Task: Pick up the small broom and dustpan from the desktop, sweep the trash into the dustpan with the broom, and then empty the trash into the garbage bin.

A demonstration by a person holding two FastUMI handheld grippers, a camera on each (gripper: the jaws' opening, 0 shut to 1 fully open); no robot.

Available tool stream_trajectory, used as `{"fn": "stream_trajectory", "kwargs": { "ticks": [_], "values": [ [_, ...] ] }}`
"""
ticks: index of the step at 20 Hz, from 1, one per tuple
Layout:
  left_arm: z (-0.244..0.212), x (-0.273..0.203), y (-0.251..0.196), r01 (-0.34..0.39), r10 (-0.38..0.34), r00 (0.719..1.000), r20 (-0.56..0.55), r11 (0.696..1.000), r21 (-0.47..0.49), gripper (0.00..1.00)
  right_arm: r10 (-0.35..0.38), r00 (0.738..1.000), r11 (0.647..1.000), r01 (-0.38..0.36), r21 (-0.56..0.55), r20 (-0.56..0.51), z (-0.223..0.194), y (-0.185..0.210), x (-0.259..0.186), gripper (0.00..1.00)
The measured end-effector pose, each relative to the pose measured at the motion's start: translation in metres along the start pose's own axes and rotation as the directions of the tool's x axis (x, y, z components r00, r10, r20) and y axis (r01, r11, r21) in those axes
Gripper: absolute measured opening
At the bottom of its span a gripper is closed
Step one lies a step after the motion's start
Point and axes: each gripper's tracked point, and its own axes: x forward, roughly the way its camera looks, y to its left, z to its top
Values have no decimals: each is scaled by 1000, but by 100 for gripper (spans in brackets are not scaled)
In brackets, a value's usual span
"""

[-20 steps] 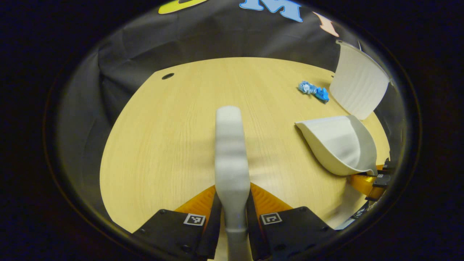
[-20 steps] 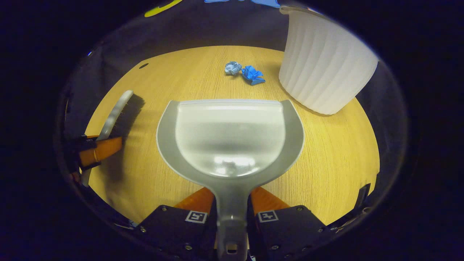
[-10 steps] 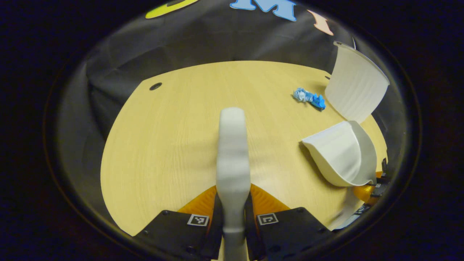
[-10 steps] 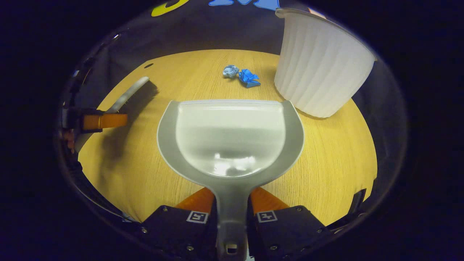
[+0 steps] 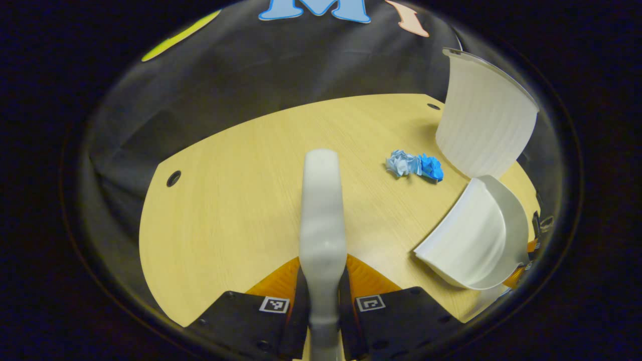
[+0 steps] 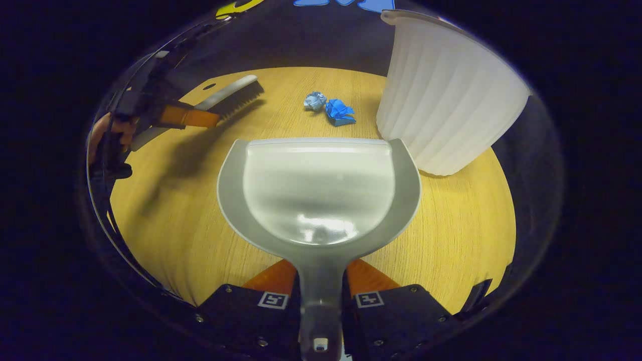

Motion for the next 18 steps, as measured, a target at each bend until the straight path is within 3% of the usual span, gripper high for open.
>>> {"fn": "stream_trajectory", "kwargs": {
  "ticks": [6,7,8,11,15,18],
  "values": [
    [39,41,-13,42,-45,999,17,992,122,36,57,998,998,-57,15,-29,4,-2,1,34],
    [45,50,-16,55,-57,998,15,988,146,31,68,997,997,-68,21,-34,5,-2,1,34],
    [48,59,-18,63,-65,998,8,983,171,36,81,996,996,-80,33,-40,6,-2,1,34],
    [62,74,-31,99,-100,995,-10,963,250,33,98,994,995,-96,41,-48,9,-1,2,34],
    [78,88,-57,165,-167,986,-25,922,351,36,93,994,995,-91,31,-57,8,-3,2,34],
    [87,89,-79,241,-239,969,-60,868,434,36,103,993,994,-101,33,-58,10,-3,1,34]
  ]
}}
